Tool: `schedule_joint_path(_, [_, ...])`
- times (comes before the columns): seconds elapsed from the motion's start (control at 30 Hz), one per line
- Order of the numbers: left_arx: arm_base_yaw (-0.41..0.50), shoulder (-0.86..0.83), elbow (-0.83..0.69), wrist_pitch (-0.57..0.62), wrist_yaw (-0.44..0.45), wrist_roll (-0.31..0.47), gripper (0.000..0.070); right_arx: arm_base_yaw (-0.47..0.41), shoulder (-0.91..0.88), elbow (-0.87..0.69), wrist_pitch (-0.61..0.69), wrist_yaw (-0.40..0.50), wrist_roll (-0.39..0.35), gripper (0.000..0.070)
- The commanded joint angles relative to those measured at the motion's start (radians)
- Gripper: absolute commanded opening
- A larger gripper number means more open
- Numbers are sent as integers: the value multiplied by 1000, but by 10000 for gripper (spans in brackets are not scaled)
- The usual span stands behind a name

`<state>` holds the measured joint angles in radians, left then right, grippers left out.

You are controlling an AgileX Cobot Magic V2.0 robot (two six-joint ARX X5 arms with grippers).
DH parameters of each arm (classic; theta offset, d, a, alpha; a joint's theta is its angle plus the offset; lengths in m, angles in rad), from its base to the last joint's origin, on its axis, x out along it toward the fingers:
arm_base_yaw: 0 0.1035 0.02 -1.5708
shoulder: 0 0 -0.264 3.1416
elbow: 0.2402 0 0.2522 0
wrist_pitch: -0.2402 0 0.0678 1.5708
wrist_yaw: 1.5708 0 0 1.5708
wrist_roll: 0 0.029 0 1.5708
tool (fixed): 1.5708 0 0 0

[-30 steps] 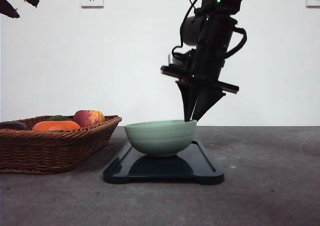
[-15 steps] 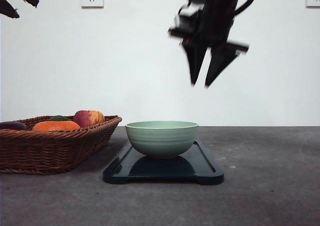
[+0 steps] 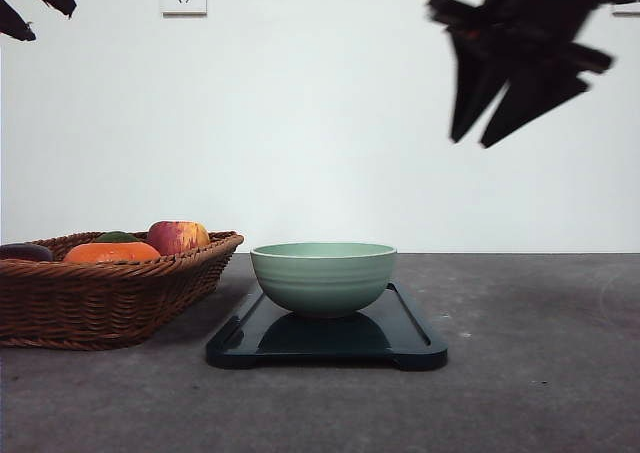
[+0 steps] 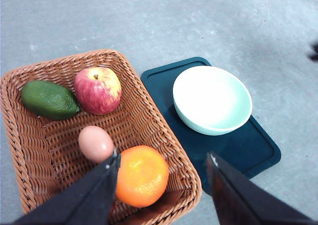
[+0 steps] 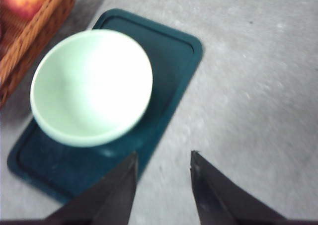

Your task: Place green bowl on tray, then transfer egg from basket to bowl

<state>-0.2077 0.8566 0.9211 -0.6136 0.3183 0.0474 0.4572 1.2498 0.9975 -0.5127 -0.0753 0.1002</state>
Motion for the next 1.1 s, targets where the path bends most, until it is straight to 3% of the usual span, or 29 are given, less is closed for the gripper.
schedule_joint_path(0.0, [-3, 6, 22, 6, 7, -16, 351, 7, -56, -46, 33, 8, -33, 210])
schedule_joint_path(0.27, [-3, 17, 22, 7, 5, -99, 351, 4, -280, -181, 16, 36, -41, 210])
schedule_joint_path(0.47, [-3, 77, 49, 3, 5, -207, 351, 4, -318, -181, -19, 47, -39, 210])
schedule_joint_path(0.6, [-3, 164, 128, -9, -7, -219, 351, 4, -317, -181, -17, 47, -37, 210])
schedule_joint_path(0.7, [-3, 259, 228, -67, -37, -216, 351, 4, -317, -181, -13, 47, -37, 210])
schedule_joint_path(0.9, [-5, 489, 473, -291, -153, -179, 352, 4, -317, -181, -12, 47, -36, 210])
schedule_joint_path(1.07, [-9, 649, 613, -373, -165, -177, 353, 4, -317, -181, -12, 47, -36, 210])
